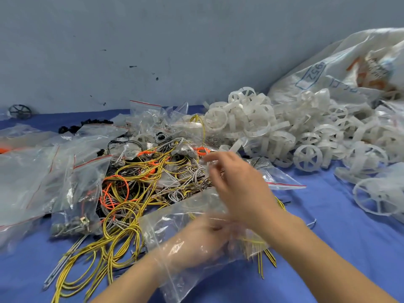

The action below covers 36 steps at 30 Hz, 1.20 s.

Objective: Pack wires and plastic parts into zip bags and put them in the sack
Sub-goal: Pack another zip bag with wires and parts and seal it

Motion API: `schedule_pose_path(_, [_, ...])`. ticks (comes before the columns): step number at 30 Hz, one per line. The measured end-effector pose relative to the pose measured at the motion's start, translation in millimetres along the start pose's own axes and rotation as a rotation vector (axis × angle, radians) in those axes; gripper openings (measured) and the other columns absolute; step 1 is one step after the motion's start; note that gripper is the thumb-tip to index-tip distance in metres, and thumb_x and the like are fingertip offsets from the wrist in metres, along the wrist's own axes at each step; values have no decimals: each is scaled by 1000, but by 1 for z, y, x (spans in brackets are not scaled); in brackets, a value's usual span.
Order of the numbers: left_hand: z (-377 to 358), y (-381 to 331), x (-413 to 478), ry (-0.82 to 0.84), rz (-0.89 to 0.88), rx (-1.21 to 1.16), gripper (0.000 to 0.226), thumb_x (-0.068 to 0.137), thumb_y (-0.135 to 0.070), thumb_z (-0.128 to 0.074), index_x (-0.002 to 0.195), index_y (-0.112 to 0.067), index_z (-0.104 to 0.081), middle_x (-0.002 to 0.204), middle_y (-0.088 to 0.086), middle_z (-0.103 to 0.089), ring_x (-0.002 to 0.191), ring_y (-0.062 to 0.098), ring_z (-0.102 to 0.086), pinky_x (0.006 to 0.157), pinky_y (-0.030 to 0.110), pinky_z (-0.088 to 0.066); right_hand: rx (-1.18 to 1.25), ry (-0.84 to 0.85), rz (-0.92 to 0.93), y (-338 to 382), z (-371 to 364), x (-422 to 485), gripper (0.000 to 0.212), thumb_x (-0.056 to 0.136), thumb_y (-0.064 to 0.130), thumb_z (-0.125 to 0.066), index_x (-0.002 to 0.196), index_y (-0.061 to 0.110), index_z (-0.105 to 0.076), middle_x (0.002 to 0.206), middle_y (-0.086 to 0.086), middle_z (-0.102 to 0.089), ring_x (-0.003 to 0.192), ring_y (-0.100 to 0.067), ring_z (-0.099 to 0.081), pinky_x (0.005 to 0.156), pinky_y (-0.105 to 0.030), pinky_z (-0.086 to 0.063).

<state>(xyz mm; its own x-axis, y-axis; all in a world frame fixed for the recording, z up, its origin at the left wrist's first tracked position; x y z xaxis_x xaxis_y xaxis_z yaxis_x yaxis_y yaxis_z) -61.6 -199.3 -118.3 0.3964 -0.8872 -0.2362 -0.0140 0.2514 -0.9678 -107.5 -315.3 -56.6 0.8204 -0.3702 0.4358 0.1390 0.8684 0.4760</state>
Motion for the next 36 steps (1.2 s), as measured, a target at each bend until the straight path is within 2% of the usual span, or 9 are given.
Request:
schedule_pose_path(4, [-4, -12, 9, -3, -113, -233, 27, 96, -18, -56, 108, 3, -68, 58, -8, -61, 43, -3, -52, 41, 8, -40, -48, -119, -260, -51, 19, -2, 30, 102, 37, -42, 124, 23, -56, 118, -1, -57, 103, -24, -58, 84, -38, -45])
schedule_pose_path(7, [12, -19, 10, -20, -184, -296, 26, 96, -21, -58, 110, -5, -72, 79, 5, -71, 48, -2, -57, 39, 8, -40, 97, -117, -365, -67, 26, -12, 33, 100, 50, -38, 111, 28, -60, 97, 11, -62, 90, -8, -57, 71, -27, -44])
schedule_pose_path(13, [13, -18, 3, -88, -222, -11, 28, 100, -26, -54, 118, -11, -69, 110, -1, -73, 101, 11, -68, 85, 26, -53, 161, -31, -322, -59, 19, -17, 53, 101, 50, -37, 62, 15, -45, 56, 2, -50, 61, -21, -48, 60, -40, -38])
schedule_pose_path(17, [12, -24, 2, -65, -137, -117, 26, 95, 6, -50, 100, -7, -73, 77, 7, -73, 56, 10, -66, 50, 19, -53, 85, -80, -272, -66, 23, -11, 53, 100, 48, -42, 57, 18, -38, 47, 5, -37, 48, -11, -35, 50, -33, -28])
schedule_pose_path(20, [15, -34, 6, -126, -76, -294, 27, 96, 5, -46, 114, -4, -65, 76, 12, -69, 57, 17, -62, 52, 25, -53, 91, -237, -341, -89, 38, -7, 53, 102, 46, -41, 58, 16, -40, 50, 3, -41, 48, -14, -38, 49, -33, -30])
schedule_pose_path(26, [35, -31, -3, -686, -468, 213, 21, 99, -19, -48, 96, -32, -65, 73, 0, -64, 56, 13, -51, 47, 29, -41, 108, -354, -562, -138, 62, -12, 53, 104, 43, -36, 59, 14, -37, 55, -5, -42, 64, -37, -54, 62, -46, -49])
schedule_pose_path(30, [13, -22, -7, -519, -584, 538, 20, 99, -21, -46, 100, -36, -58, 72, 2, -57, 51, 7, -46, 45, 29, -36, -7, -304, -641, -152, 67, -17, 44, 103, 42, -33, 71, 15, -48, 77, -19, -60, 81, -41, -57, 73, -46, -48])
schedule_pose_path(33, [-7, -24, -12, -384, -658, 822, 18, 94, -24, -48, 105, -35, -58, 87, -18, -58, 77, 2, -56, 63, 9, -38, -100, -263, -688, -156, 67, -21, 34, 101, 39, -34, 94, 13, -55, 95, -19, -64, 91, -39, -54, 74, -42, -43])
schedule_pose_path(36, [-11, -24, -14, -295, -705, 966, 18, 92, -21, -47, 106, -27, -58, 95, -20, -56, 90, 2, -56, 77, 16, -43, -148, -217, -697, -155, 68, -22, 32, 99, 36, -38, 114, 13, -54, 107, -19, -64, 99, -39, -54, 77, -42, -41])
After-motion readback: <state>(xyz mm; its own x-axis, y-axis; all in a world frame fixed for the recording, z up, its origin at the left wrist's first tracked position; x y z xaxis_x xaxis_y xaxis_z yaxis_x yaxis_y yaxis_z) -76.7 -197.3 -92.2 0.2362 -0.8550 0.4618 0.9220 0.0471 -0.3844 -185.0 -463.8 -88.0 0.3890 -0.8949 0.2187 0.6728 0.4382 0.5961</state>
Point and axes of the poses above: each hand's wrist, its own x-axis towards the middle knuckle, its own z-axis out of the back of the hand, y = z × x, the point moved 1 cm from there along x, towards the middle knuckle
